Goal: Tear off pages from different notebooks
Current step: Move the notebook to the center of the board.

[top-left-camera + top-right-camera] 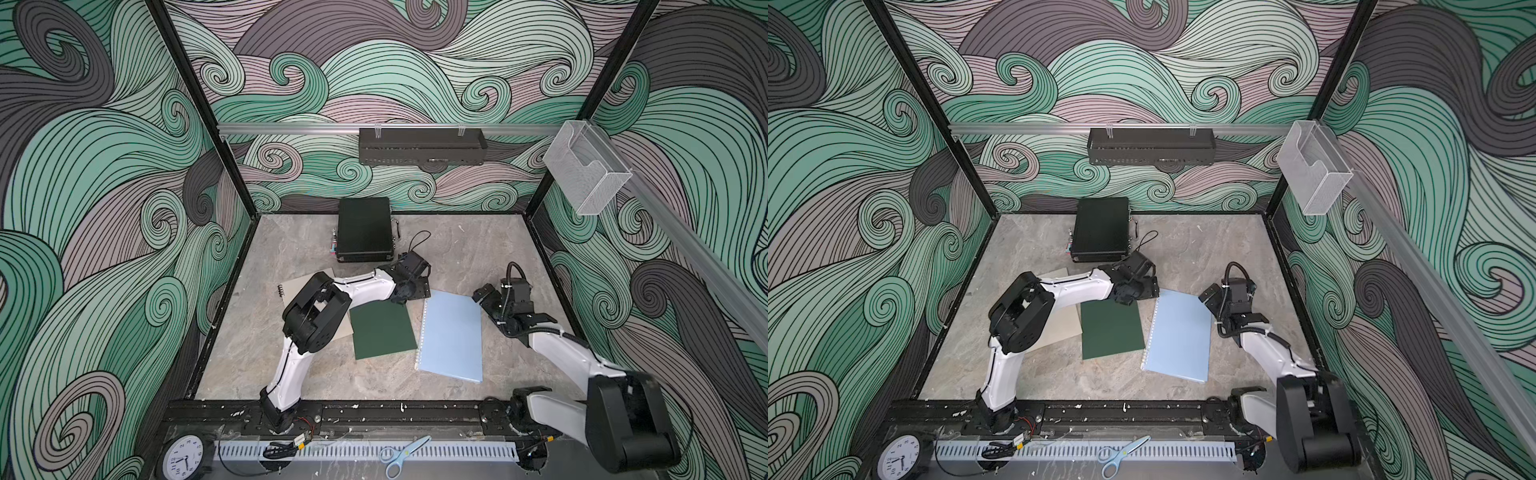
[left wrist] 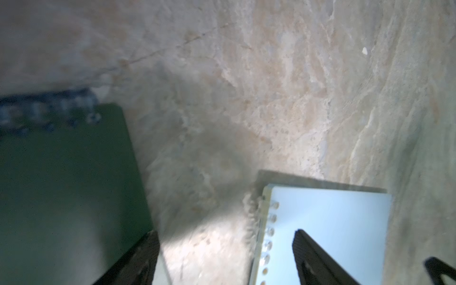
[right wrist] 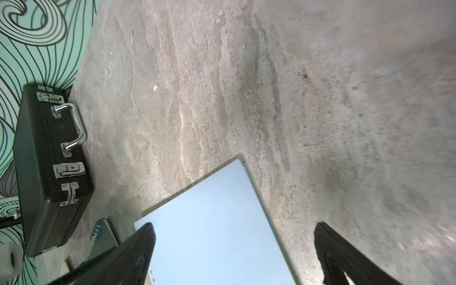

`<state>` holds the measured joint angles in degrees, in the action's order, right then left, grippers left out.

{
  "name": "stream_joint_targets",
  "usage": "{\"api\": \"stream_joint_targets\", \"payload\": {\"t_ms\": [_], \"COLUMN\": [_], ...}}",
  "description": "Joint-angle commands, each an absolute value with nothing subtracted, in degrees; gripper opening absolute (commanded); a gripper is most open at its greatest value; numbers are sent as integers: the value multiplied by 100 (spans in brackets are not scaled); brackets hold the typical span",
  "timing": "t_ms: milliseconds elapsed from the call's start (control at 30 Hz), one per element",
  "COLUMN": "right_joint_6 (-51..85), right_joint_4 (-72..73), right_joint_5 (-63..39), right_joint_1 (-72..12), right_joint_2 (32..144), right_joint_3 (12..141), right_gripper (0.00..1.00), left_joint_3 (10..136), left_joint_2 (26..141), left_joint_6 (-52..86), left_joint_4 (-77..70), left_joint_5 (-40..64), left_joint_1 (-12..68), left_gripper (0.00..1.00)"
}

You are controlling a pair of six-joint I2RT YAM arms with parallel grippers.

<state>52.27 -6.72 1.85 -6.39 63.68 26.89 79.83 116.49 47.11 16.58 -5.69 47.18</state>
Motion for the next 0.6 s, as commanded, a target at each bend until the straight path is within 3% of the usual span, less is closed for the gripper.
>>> {"api": "stream_joint_targets", "payload": {"t_ms": [0,100,233,300,367,433,567], "right_joint_6": [5250,5159,4973,4965,5009,4968,4943], "right_joint_4": [-1379,-1629,-1959,-1999,-2172,-2289,-2339], "right_joint_5": [514,227,-182,-204,-136,-127,-125], "right_joint_1": [-609,-617,-646,-669,-685,-703,-750], "right_joint_2": [5704,5214,4878,4675,4435,4191,3949], "right_joint_3": [2296,2075,1921,1748,1578,1431,1310], "right_gripper": [99,99,99,99,99,99,99], "left_joint_3": [7340,6538,5687,6008,6492,6524,6546], "left_joint_2": [10891,10517,10202,10190,10415,10638,10951], "left_joint_6": [4685,4581,4506,5009,5354,5513,5677], "left_joint_4": [1098,226,-1026,-48,879,789,424], "left_joint_5": [-1601,-1427,-807,-1134,-1239,-1117,-1216], "left_joint_1": [5011,5066,5075,5077,5122,5251,5470], "left_gripper": [92,96,93,94,82,78,78]}}
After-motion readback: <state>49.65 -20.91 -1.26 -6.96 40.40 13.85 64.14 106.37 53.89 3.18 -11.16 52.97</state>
